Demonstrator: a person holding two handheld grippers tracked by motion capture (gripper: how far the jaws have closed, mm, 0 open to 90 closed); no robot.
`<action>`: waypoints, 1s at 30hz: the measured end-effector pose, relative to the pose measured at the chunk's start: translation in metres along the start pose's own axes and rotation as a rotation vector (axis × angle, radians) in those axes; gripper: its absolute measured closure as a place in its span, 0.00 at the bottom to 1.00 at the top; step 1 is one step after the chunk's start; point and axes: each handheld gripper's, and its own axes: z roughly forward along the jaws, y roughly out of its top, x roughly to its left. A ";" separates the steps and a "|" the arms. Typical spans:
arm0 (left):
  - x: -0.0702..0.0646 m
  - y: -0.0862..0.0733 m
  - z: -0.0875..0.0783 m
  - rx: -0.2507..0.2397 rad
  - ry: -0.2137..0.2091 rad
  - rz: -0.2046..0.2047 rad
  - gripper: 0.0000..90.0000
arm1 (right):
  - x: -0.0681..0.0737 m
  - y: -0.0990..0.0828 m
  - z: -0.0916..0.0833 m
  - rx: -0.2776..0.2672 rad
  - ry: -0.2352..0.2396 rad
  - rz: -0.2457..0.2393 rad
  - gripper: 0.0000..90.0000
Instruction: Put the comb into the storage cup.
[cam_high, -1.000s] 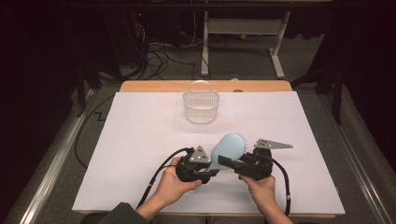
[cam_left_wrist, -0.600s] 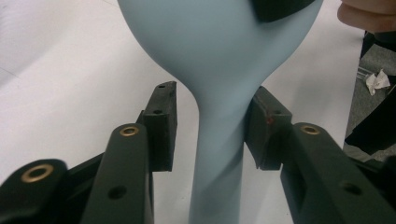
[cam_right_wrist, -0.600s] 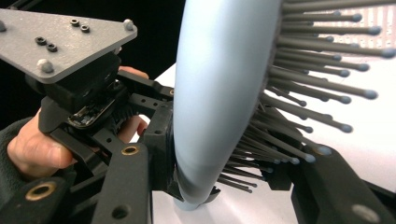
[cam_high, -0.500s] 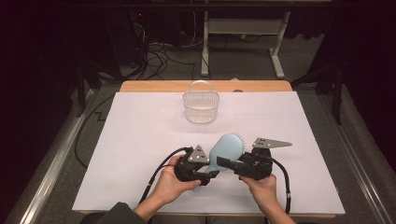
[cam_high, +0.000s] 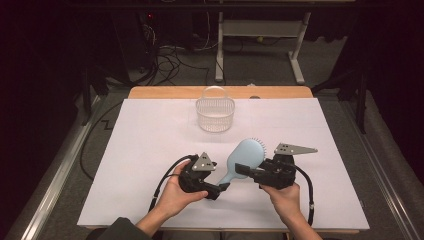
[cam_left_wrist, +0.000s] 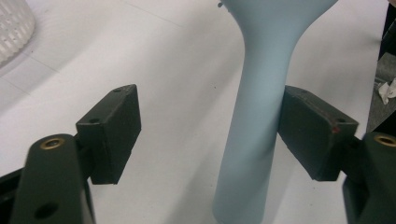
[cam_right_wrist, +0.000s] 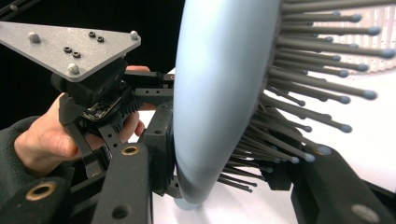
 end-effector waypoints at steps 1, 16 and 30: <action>0.001 -0.001 -0.001 -0.001 -0.001 -0.002 0.25 | 0.000 0.001 0.000 0.003 0.000 0.002 0.61; 0.013 -0.015 -0.014 0.009 0.048 -0.013 0.23 | -0.004 0.011 -0.004 0.015 -0.027 -0.008 0.61; 0.029 -0.032 -0.032 -0.044 0.067 -0.071 0.22 | -0.008 0.017 -0.009 0.027 -0.055 -0.004 0.61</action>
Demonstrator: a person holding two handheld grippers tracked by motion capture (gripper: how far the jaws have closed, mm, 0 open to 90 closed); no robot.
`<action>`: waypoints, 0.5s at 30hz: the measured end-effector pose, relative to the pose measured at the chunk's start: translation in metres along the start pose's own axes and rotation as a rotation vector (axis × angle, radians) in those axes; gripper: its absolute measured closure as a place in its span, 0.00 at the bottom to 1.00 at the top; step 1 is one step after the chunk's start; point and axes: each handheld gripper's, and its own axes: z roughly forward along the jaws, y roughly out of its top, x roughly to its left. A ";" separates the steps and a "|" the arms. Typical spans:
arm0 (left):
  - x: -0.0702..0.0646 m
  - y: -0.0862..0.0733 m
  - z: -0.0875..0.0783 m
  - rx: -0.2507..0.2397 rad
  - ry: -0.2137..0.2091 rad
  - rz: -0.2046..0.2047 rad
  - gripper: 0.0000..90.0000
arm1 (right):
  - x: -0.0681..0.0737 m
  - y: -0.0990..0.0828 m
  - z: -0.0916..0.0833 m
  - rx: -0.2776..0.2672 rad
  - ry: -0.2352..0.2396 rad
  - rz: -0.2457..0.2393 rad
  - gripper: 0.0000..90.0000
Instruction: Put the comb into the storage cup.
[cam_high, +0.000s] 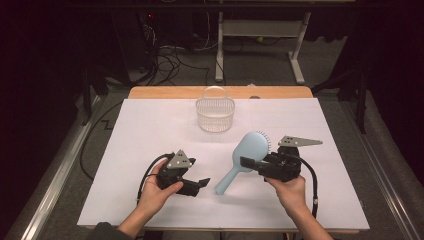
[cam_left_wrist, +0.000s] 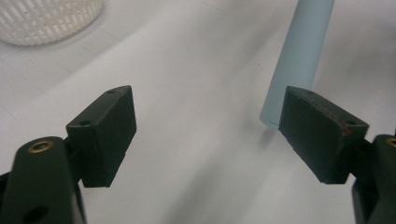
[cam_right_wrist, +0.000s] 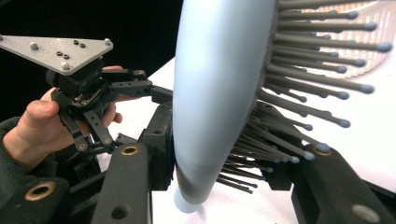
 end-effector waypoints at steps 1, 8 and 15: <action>0.001 -0.001 -0.001 -0.009 -0.003 -0.011 0.22 | -0.001 0.000 0.000 -0.001 -0.002 0.000 0.61; 0.008 -0.007 -0.007 -0.016 0.005 -0.025 0.21 | -0.003 0.001 -0.003 0.008 -0.017 0.008 0.61; 0.014 -0.013 -0.011 -0.034 0.020 -0.044 0.21 | -0.007 0.002 -0.007 0.003 -0.029 0.015 0.61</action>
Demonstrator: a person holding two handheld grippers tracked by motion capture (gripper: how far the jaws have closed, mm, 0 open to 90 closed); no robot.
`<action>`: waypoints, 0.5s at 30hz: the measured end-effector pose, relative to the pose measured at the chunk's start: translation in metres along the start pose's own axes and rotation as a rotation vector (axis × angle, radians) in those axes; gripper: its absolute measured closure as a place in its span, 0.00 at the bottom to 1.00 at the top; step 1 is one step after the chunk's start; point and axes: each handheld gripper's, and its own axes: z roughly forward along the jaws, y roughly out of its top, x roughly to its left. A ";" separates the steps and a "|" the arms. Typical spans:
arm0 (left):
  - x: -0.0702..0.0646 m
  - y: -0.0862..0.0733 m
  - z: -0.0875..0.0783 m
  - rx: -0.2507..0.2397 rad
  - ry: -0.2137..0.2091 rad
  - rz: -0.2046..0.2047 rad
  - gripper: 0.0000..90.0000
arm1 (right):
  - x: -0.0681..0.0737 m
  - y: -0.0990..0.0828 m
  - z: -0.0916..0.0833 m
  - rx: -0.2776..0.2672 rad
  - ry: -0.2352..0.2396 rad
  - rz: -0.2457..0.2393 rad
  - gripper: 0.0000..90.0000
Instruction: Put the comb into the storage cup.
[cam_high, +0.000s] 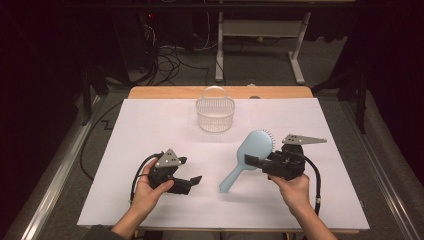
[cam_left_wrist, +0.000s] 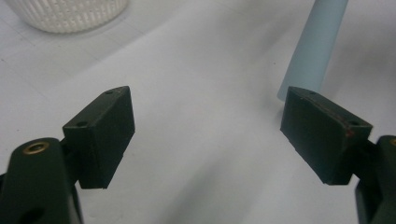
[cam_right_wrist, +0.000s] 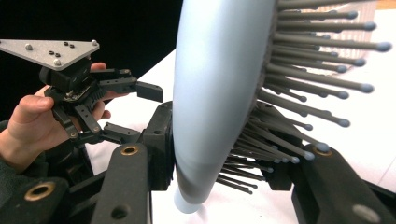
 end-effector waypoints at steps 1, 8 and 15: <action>0.001 0.000 -0.001 -0.005 0.004 -0.002 0.21 | 0.000 0.000 0.000 -0.001 0.000 0.000 0.61; 0.008 -0.005 -0.008 -0.033 0.029 -0.021 0.21 | -0.002 0.001 -0.003 0.000 -0.013 0.004 0.61; 0.016 -0.014 -0.017 -0.059 0.046 -0.055 0.20 | -0.004 0.003 -0.005 -0.002 -0.022 0.006 0.61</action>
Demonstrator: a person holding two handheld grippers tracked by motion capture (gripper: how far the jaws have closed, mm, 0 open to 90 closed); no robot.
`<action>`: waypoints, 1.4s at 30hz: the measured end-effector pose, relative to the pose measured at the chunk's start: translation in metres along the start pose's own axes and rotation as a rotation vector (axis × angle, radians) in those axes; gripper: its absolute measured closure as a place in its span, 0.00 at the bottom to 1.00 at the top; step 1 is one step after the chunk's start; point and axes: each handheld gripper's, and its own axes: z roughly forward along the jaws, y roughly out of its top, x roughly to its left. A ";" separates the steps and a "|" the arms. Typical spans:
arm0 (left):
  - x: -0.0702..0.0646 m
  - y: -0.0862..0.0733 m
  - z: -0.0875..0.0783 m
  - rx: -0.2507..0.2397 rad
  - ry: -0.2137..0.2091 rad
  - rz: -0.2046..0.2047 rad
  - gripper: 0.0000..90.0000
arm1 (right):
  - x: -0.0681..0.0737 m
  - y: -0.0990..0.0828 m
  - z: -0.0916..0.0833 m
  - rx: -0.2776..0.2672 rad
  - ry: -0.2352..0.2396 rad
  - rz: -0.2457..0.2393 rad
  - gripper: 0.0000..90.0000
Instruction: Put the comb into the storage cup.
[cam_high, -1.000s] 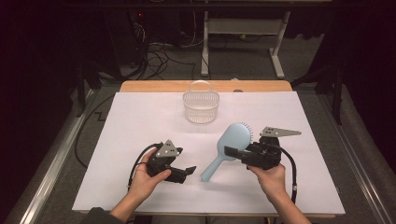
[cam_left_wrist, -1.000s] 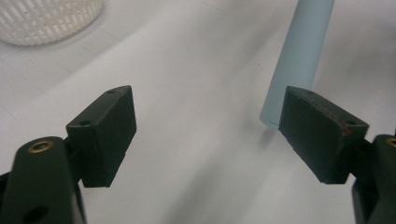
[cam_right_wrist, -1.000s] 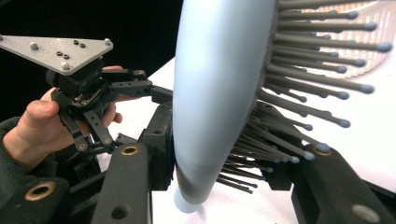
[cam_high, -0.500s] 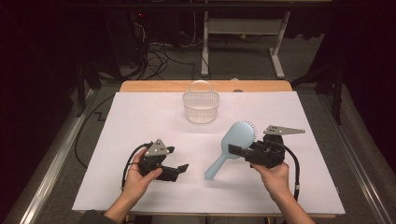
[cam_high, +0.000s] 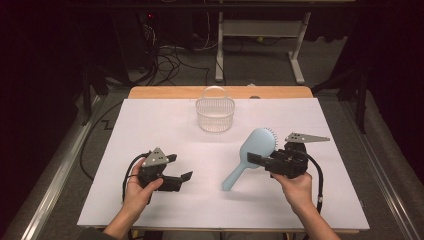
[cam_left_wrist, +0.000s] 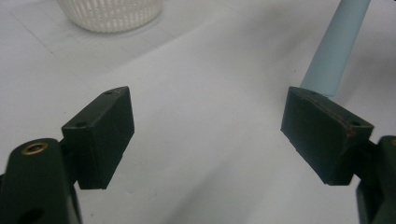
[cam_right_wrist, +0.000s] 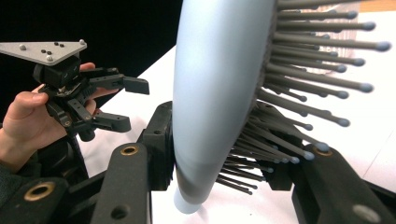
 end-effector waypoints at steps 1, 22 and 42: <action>0.001 -0.001 -0.001 -0.002 0.004 -0.003 0.20 | 0.000 0.000 0.000 0.000 -0.002 0.000 0.61; 0.018 -0.018 -0.025 -0.077 0.096 -0.023 0.19 | -0.003 0.008 -0.005 -0.001 -0.032 -0.001 0.61; 0.032 -0.037 -0.042 -0.138 0.152 -0.042 0.19 | -0.008 0.016 -0.008 -0.001 -0.062 0.004 0.60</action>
